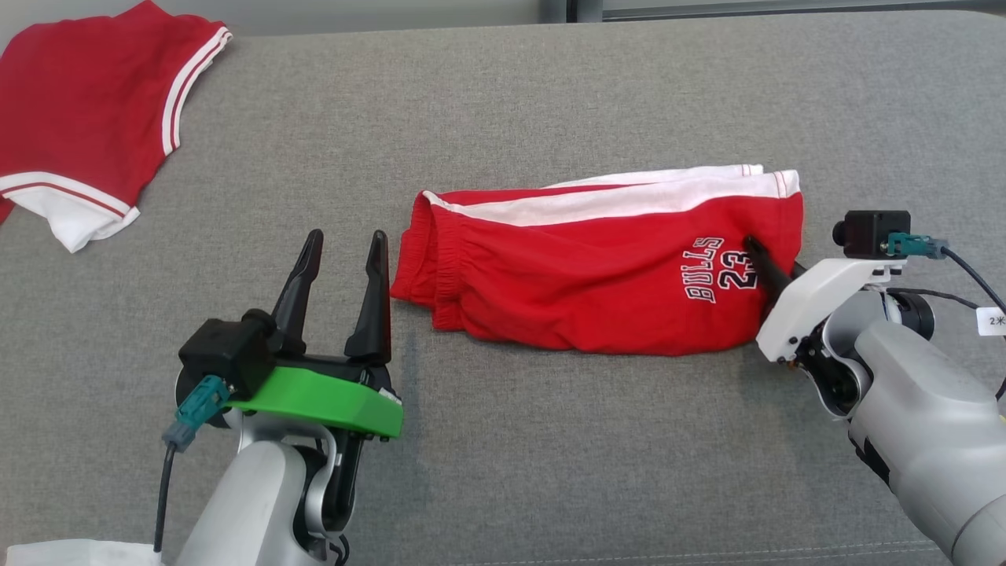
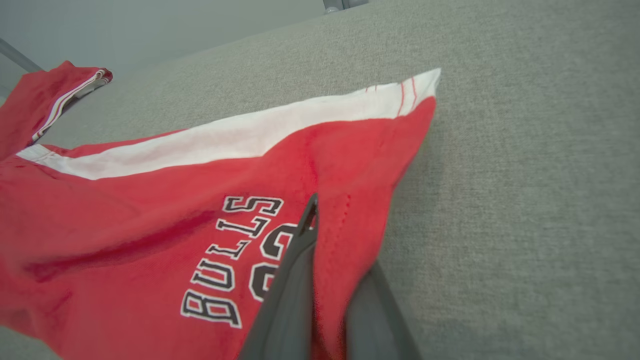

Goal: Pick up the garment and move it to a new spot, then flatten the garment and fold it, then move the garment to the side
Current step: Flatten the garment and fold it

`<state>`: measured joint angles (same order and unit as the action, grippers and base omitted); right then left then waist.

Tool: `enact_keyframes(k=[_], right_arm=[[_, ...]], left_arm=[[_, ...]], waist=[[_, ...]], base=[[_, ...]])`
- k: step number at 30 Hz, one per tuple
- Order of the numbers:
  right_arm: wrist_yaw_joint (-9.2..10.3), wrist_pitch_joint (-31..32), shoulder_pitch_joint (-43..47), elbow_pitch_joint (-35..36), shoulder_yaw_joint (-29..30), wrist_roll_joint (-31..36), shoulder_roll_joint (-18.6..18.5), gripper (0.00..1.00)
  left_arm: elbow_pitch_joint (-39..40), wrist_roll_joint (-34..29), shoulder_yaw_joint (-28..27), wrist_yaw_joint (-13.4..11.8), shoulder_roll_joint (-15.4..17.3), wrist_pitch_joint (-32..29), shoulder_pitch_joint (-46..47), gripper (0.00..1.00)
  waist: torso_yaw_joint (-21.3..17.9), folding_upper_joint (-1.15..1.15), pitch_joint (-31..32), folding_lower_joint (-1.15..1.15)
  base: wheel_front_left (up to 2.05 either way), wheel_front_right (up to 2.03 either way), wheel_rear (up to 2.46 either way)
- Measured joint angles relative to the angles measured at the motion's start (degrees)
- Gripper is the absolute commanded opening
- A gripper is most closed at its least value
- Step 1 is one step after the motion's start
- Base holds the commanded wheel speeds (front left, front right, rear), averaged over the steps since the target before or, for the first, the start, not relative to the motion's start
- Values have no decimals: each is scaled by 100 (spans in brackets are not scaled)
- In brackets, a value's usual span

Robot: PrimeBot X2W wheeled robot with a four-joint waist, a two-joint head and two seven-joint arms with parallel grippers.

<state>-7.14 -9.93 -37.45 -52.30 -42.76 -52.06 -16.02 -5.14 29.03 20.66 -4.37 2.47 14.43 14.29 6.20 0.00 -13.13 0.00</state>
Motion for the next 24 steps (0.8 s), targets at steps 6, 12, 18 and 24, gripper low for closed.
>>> enact_keyframes(k=[6, 12, 18, 24], right_arm=[[0, -89, 55, -125, -2, 9, 10, 100], [1, -166, 141, -198, 31, 9, 12, 100], [18, -216, 188, -283, 121, 8, -58, 100], [19, -216, 154, -387, 163, 8, -196, 100]], left_arm=[[-22, -49, 8, 11, 1, 0, -58, 100], [-20, -55, -2, 11, 2, 0, -200, 100], [-3, -55, -26, 10, 8, 0, -260, 100], [21, -56, -9, 10, 8, 0, -264, 100]], waist=[[-14, 0, 83, 0], [-20, 0, 129, 0], [-55, 0, 151, 0], [-48, 0, 90, 0]], base=[[0, 0, 0], [0, 0, 0], [0, 0, 0], [0, 0, 0]])
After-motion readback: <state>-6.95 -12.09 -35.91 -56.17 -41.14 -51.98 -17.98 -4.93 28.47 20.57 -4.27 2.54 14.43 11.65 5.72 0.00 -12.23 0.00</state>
